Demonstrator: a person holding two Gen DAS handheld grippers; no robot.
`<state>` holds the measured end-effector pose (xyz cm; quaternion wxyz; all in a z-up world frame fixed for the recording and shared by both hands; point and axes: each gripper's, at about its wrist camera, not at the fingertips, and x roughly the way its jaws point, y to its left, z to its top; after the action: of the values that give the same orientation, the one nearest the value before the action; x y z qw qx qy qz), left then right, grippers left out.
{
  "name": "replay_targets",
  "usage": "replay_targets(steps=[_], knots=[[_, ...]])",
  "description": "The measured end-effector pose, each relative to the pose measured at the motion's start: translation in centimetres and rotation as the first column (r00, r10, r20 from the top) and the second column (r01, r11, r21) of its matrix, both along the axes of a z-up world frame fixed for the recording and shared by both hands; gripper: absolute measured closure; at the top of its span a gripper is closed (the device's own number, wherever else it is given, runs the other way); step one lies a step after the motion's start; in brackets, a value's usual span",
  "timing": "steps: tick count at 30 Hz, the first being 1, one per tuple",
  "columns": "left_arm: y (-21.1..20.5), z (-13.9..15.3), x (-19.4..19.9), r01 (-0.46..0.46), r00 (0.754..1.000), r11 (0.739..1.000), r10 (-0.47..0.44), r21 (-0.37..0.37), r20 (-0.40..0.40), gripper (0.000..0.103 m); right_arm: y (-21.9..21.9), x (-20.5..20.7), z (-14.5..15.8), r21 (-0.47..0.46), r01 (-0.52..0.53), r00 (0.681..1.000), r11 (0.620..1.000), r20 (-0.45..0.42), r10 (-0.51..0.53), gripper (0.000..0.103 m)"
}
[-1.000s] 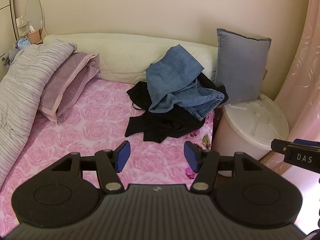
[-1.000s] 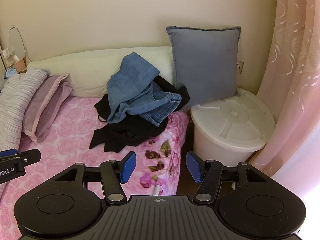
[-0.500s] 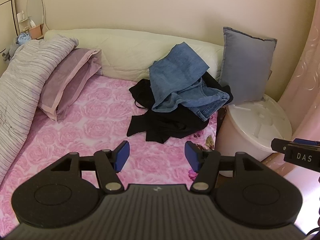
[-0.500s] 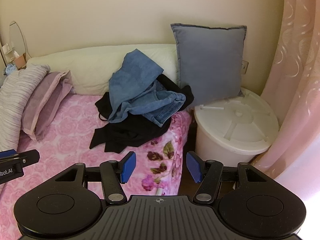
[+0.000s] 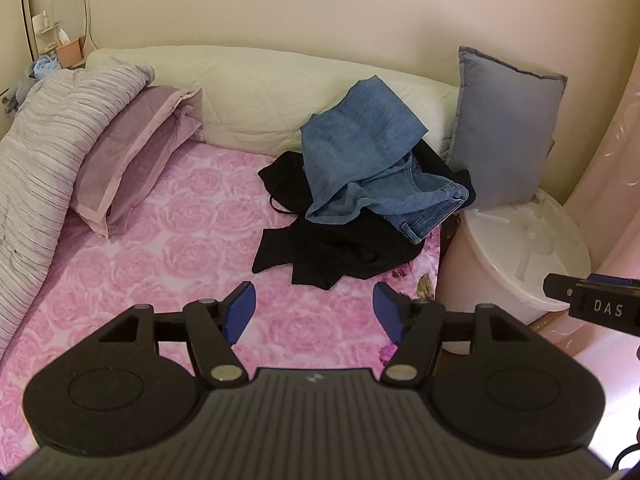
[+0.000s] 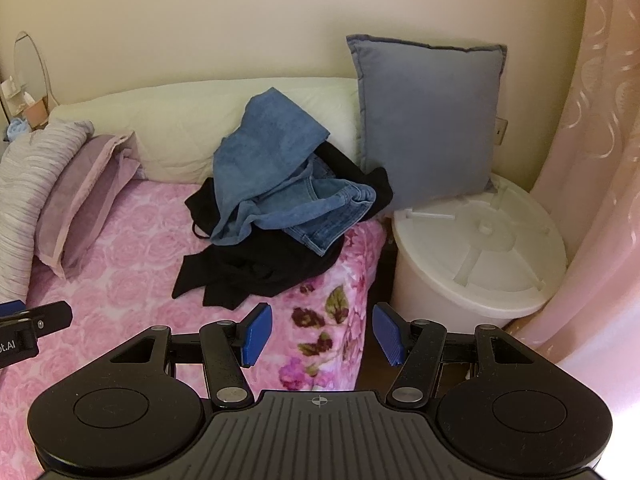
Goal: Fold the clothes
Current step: 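Move both tools toward the blue jeans piled on the black clothes, then grasp the blue jeans with both grippers and lift them off the pile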
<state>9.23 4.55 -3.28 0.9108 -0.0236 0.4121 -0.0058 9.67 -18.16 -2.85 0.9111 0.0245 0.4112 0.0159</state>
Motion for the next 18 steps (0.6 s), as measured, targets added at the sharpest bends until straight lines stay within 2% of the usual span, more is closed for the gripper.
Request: replay_targets(steps=[4, 8, 18], knots=[[0.1, -0.8, 1.5, -0.011, 1.000, 1.000, 0.010, -0.015, -0.024, 0.042, -0.9, 1.7, -0.5, 0.038, 0.004, 1.000, 0.999, -0.025, -0.003, 0.043], [-0.1, -2.0, 3.6, -0.011, 0.999, 1.000, 0.009, -0.026, -0.048, 0.042, -3.0, 3.7, -1.5, 0.132, 0.032, 0.998, 0.991, -0.060, -0.024, 0.043], [-2.8, -6.2, 11.8, 0.031, 0.996, 0.999, -0.032, -0.021, -0.080, 0.042, -8.0, 12.5, -5.6, 0.174, 0.099, 0.982, 0.980, -0.174, -0.068, 0.043]])
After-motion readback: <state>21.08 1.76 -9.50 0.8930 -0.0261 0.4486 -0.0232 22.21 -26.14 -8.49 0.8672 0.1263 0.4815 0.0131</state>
